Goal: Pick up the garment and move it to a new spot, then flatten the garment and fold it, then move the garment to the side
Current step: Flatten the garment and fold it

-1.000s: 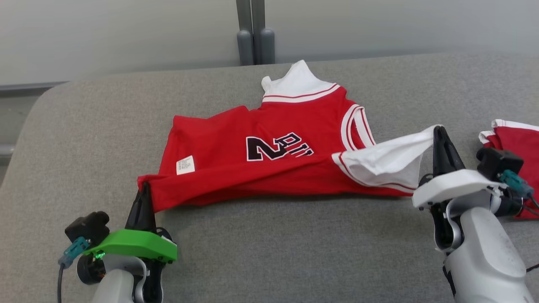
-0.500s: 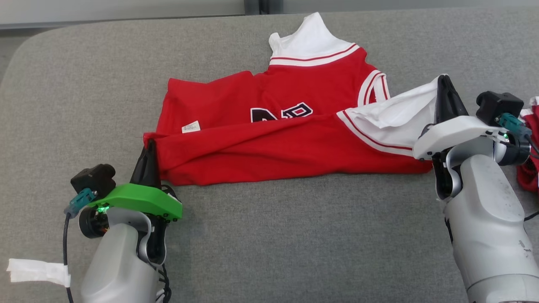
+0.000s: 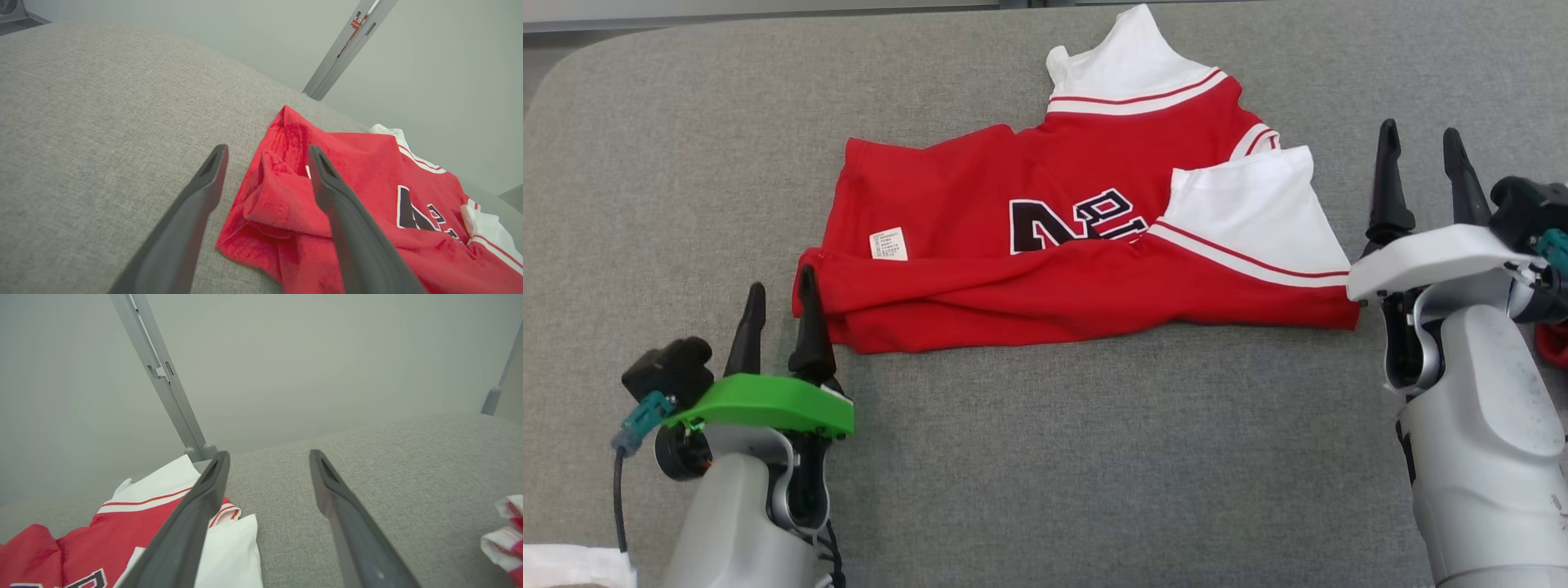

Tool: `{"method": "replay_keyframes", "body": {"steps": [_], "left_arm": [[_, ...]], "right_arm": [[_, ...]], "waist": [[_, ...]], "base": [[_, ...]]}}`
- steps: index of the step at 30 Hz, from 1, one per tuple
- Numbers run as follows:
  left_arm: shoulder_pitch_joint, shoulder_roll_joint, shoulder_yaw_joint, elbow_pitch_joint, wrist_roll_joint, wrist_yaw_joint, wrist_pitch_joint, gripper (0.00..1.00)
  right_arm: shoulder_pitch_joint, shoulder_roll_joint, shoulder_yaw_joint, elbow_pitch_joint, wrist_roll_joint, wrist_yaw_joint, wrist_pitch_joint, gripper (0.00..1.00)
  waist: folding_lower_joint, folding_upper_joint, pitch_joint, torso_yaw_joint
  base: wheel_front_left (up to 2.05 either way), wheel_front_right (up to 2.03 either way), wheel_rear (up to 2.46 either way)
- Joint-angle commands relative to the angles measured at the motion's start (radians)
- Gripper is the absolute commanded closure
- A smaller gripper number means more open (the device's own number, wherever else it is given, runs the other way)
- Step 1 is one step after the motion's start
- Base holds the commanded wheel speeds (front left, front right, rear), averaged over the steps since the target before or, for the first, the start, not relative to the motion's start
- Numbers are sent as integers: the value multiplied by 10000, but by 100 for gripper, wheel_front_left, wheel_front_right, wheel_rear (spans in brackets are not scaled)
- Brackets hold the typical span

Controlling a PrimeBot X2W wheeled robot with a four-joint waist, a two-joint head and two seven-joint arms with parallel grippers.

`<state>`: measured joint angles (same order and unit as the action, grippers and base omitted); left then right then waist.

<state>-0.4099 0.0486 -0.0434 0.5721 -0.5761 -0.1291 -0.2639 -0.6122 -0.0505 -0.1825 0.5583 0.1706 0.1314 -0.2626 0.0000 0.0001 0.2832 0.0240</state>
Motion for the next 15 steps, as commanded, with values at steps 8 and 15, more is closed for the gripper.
{"method": "replay_keyframes", "body": {"steps": [8,15], "left_arm": [[1000,51,-920,428,2,-25,0,0],[709,49,-272,627,225,-25,0,0]], "right_arm": [[1538,-17,565,-842,388,-15,-30,0],[1886,-16,755,-966,574,-15,-30,0]], "waist": [[0,-1,-161,-281],[0,-1,-32,-528]], "base": [[0,0,0],[0,0,0]]}}
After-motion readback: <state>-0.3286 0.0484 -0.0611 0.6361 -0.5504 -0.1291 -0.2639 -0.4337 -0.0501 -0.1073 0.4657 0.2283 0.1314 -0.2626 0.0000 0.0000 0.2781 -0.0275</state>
